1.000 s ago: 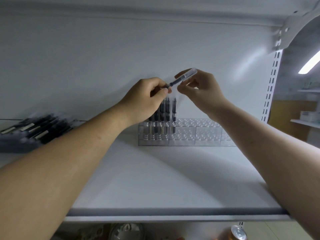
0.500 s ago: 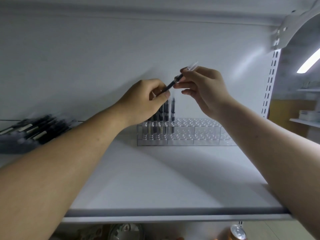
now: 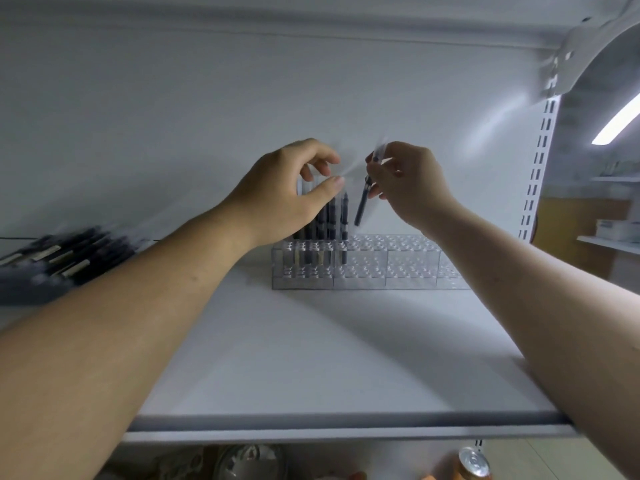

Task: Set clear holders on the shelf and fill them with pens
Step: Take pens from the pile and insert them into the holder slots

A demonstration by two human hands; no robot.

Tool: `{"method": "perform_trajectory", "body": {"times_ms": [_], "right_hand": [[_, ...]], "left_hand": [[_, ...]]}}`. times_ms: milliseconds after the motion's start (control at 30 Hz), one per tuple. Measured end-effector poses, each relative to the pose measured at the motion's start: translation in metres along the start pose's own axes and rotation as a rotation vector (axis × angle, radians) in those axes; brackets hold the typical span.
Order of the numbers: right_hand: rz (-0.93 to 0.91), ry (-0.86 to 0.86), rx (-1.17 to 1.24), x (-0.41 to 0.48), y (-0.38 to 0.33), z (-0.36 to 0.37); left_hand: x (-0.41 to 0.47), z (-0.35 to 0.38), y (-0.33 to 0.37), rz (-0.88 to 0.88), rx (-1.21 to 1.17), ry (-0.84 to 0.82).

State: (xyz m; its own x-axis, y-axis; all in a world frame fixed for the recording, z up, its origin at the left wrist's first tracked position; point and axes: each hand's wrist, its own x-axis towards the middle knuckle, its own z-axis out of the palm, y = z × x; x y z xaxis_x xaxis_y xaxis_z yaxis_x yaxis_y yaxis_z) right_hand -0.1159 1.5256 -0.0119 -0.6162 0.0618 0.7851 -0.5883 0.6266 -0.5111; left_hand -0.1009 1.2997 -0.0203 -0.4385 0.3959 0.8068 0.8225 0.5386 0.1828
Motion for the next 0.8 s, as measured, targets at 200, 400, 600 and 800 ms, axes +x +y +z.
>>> {"method": "perform_trajectory", "body": {"times_ms": [200, 400, 600, 800], "right_hand": [[-0.002, -0.045, -0.045, -0.001, 0.0, 0.004], [0.028, -0.118, -0.085, -0.005, 0.002, 0.009], [0.131, -0.197, -0.17, -0.007, 0.001, 0.019], [0.142, -0.276, -0.327, -0.008, 0.002, 0.022]], "left_hand": [[-0.001, 0.0, -0.002, -0.033, 0.048, -0.031], [-0.001, 0.0, -0.002, -0.039, 0.062, -0.028], [-0.001, 0.001, -0.003, -0.055, 0.07, -0.027], [0.0, 0.001, -0.005, -0.063, 0.082, -0.029]]}}
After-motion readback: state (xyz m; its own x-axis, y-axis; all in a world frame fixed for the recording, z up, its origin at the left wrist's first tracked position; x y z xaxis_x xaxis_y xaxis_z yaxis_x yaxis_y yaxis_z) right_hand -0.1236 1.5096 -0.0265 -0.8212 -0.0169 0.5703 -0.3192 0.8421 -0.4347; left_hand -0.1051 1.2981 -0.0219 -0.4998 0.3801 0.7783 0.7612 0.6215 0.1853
